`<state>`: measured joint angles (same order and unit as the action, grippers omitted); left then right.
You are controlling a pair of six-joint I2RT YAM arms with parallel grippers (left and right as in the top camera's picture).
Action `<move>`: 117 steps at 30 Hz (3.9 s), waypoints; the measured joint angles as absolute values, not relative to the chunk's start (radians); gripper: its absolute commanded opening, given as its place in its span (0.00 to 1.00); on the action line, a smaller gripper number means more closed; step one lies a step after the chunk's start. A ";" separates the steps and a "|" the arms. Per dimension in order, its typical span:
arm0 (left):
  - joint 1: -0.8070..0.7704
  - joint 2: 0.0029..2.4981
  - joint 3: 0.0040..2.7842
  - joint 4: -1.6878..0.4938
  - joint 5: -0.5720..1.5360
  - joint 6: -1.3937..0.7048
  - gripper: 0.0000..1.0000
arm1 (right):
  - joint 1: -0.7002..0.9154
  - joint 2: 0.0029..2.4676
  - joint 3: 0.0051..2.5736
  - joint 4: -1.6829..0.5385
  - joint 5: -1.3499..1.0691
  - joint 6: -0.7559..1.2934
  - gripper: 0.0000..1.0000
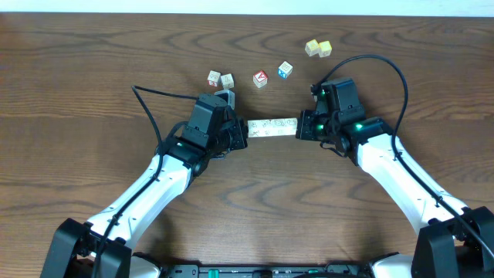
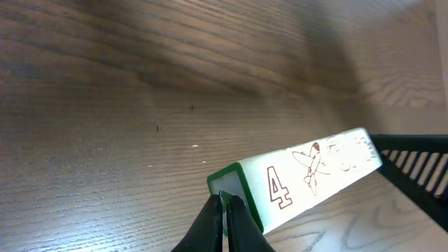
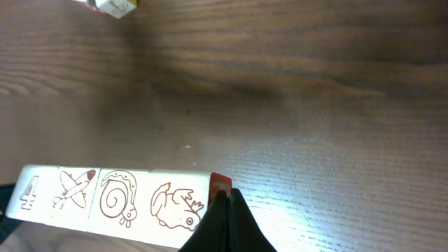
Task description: Lift 4 blocks
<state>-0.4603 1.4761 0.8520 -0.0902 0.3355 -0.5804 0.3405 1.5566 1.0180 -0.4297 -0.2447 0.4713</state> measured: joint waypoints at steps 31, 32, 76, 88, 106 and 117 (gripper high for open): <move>-0.459 1.412 0.851 -0.109 0.327 -0.580 0.07 | 0.353 1.521 1.087 -0.485 -0.227 0.472 0.01; -0.459 1.413 0.850 -0.109 0.330 -0.580 0.07 | 0.353 1.516 1.089 -0.488 -0.227 0.472 0.01; -0.459 1.413 0.846 -0.109 0.334 -0.580 0.07 | 0.358 1.532 1.098 -0.523 -0.219 0.475 0.01; -0.459 1.413 0.846 -0.109 0.334 -0.580 0.07 | 0.358 1.532 1.098 -0.524 -0.218 0.475 0.01; -0.459 1.413 0.846 -0.109 0.333 -0.581 0.07 | 0.358 1.532 1.098 -0.523 -0.217 0.480 0.01; -0.459 1.413 0.846 -0.109 0.333 -0.581 0.07 | 0.358 1.532 1.098 -0.522 -0.216 0.483 0.01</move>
<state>-0.4591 1.4128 0.8455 -0.1093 0.3332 -0.5808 0.3584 1.5318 1.0977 -0.5224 -0.2165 0.4828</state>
